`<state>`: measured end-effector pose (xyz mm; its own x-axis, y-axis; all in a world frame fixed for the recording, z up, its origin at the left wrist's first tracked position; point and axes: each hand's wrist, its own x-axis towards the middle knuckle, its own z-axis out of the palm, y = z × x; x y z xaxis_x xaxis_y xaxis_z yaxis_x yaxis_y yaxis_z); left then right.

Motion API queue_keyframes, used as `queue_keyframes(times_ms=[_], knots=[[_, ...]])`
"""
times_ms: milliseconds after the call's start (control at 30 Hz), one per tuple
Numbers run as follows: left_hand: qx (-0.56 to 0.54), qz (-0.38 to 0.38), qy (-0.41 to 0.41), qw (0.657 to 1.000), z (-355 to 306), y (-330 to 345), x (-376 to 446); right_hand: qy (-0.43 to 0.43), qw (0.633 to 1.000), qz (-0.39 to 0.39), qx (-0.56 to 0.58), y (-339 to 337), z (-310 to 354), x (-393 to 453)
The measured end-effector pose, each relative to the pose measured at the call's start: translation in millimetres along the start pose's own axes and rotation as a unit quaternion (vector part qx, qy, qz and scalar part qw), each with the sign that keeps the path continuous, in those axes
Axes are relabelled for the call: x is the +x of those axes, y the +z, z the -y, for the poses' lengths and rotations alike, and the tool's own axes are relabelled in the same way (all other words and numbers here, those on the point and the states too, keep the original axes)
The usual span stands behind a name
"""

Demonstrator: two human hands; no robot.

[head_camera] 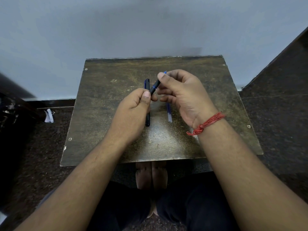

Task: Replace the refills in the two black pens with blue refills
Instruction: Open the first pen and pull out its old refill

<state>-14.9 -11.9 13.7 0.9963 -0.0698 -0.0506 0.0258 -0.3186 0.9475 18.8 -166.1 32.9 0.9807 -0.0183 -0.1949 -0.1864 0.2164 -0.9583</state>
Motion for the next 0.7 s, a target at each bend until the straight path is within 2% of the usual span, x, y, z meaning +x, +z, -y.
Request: queue_keyframes(times_ms=[300, 567, 700], knots=[[-0.007, 0.003, 0.004, 1.0, 2.7, -0.1, 0.8, 0.006, 0.999, 0.023, 0.045, -1.6, 5.3, -1.3], [0.002, 0.006, 0.003, 1.0, 2.1, -0.4, 0.9, -0.003, 1.0, 0.001, -0.028, -0.6, -0.3, 0.5], [0.004, 0.008, 0.004, 1.0, 2.7, -0.1, 1.2, -0.007, 1.0, 0.013, -0.002, -1.4, 2.3, 0.0]])
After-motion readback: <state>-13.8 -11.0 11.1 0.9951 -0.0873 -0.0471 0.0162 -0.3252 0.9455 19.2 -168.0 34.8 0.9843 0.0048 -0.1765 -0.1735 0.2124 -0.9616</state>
